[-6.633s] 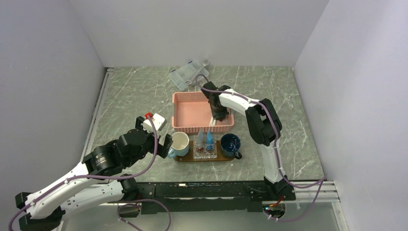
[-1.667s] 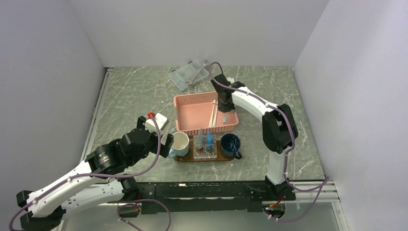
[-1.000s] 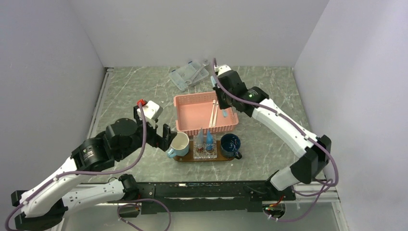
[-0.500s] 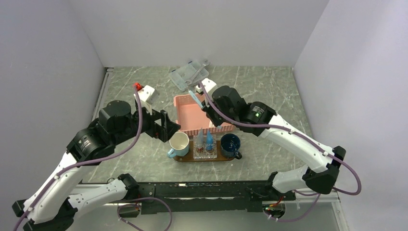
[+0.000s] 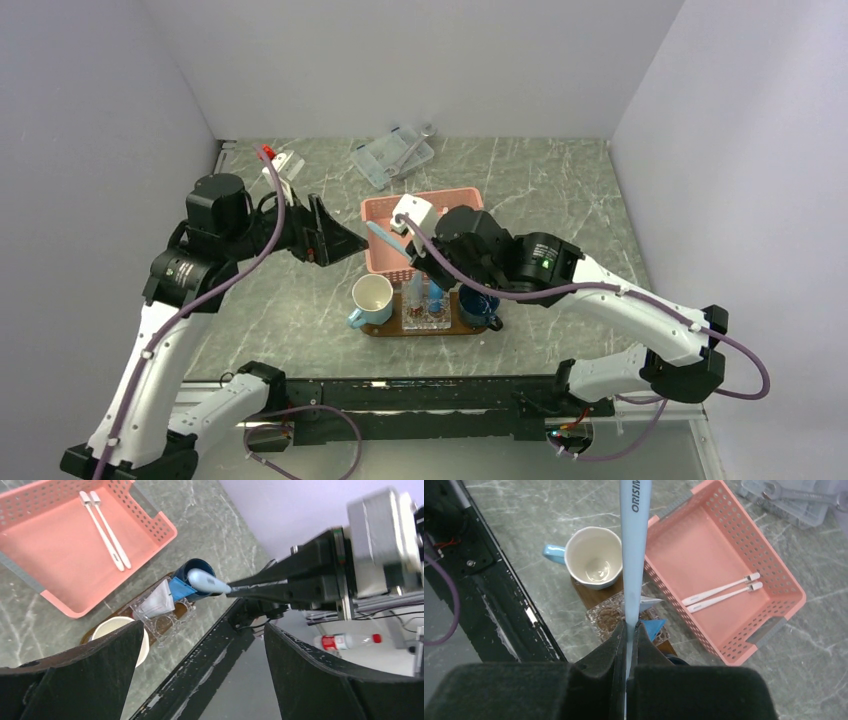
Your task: Prepare toiletry sets of a toothbrush and toothpaste on the tray
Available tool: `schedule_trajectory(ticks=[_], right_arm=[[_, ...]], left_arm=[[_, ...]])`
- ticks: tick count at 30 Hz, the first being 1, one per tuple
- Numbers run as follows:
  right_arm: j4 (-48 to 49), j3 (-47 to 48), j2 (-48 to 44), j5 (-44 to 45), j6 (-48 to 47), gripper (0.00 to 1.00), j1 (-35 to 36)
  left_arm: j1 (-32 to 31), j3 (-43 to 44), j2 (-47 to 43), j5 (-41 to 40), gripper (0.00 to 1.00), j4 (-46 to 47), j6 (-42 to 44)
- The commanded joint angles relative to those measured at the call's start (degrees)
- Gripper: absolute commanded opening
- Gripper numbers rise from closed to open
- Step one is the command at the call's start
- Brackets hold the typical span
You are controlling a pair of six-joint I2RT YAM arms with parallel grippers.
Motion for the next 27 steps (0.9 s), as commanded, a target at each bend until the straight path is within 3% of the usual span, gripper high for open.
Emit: schedule_trajectory(ticks=[1,5,11,27], right_arm=[[1.90,2.71,-0.69,3.47,-4.46,0.00,4.13],[4.44,1.30,-0.68,6.00,-8.88,0.00,7.19],[5.89,1.03,0.04,8.75,-13.64,0.00,10.04],[2.16,6.68,6.82,14.22,-18.64,0.00,12.81]], left_arm=[[7.07,-3.38,0.54,19.40,0.95,7.17,-6.83],[11.80,-6.88,0.94,26.87,0.92,11.44,-11.03],[13.95,-8.37,0.92,30.01,0.91,10.68,-11.32],[14.07,-9.37,1.11,30.67,0.75,2.20,-5.55]])
